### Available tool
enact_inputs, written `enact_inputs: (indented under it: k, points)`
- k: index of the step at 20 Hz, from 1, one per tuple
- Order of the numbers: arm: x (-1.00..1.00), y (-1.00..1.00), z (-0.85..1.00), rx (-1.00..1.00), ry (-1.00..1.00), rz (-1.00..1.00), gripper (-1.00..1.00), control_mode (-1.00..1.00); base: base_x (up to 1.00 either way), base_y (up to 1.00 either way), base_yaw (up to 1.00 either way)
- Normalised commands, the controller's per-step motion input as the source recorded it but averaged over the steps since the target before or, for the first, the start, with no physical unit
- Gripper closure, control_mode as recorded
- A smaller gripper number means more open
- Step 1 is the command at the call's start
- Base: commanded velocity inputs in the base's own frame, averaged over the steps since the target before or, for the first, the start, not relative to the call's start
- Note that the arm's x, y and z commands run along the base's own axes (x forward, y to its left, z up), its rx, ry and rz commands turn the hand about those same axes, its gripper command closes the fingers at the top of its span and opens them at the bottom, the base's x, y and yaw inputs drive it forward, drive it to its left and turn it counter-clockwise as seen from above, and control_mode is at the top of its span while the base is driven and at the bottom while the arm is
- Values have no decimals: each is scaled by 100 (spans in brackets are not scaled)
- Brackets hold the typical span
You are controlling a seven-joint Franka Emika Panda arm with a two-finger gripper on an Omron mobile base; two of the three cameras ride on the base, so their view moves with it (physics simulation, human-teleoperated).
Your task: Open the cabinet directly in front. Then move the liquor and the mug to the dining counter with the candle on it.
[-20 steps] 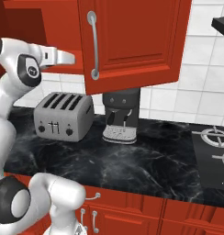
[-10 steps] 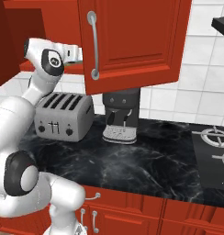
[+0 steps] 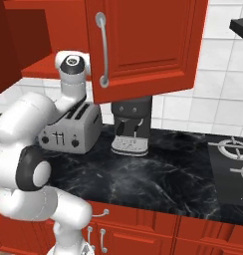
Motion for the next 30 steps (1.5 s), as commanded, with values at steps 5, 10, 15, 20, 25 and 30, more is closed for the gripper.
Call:
enact_inputs:
  k: [5,10,15,20,25,30]
  points:
    - [-32,-100,27,-1,0,-48,-100,-100,0,0,0]
    - [-69,-100,46,1,-8,-28,-100,-100,0,0,0]
    - [-99,-100,37,3,-30,-11,-100,-100,0,0,0]
    - [-97,-100,19,4,-35,-1,-100,-100,0,0,0]
    - [-21,-40,5,4,-14,3,-100,-100,0,0,0]
    - [-31,28,0,-4,-7,7,-100,-100,0,0,0]
